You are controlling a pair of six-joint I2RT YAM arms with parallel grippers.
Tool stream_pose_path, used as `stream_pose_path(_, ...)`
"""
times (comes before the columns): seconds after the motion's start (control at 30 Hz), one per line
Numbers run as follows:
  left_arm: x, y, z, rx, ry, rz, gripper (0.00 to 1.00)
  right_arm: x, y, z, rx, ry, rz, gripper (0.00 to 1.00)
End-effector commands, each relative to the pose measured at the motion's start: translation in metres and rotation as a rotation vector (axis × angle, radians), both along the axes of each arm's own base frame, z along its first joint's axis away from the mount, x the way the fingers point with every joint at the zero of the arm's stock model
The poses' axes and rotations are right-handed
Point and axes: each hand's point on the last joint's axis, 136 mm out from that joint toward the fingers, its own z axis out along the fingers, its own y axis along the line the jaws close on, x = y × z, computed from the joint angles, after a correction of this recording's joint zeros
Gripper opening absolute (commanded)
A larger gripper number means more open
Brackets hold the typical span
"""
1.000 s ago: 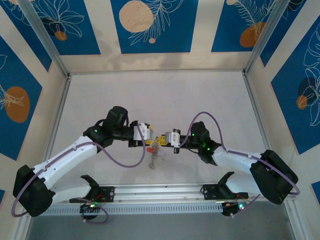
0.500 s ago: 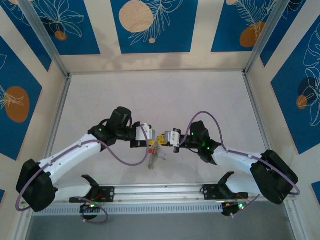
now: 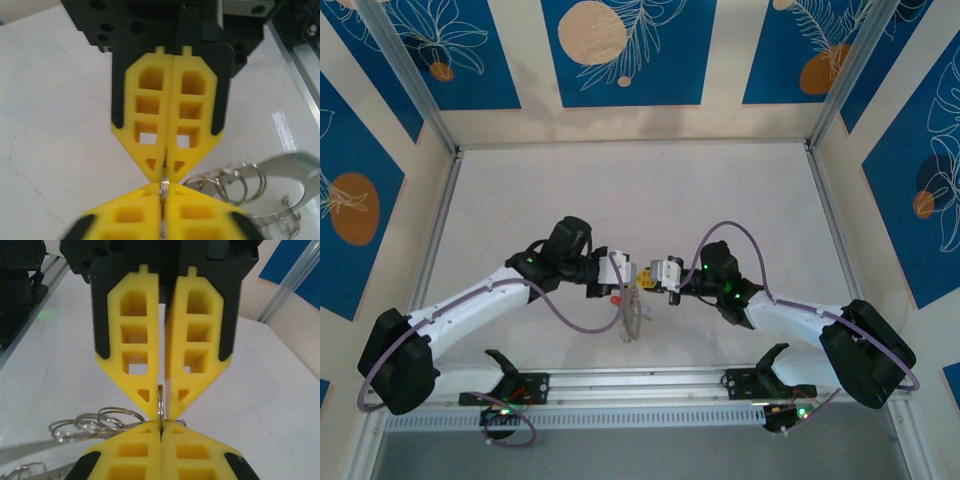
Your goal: Put the keys on the keyring
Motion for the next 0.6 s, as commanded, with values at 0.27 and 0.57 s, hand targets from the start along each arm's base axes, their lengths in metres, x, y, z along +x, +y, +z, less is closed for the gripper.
stream_pose_path(0.27,-0.009,-0.007,0.017,-0.094,-0.082,-0.054,0.00,-0.012,-0.006,0.025,0.143,-0.037,0.055,0.26)
stream_pose_path(0.57,-0.015,-0.009,0.049,-0.274,-0.084,-0.051,0.00,-0.022,-0.012,0.031,0.191,-0.026,0.082,0.30)
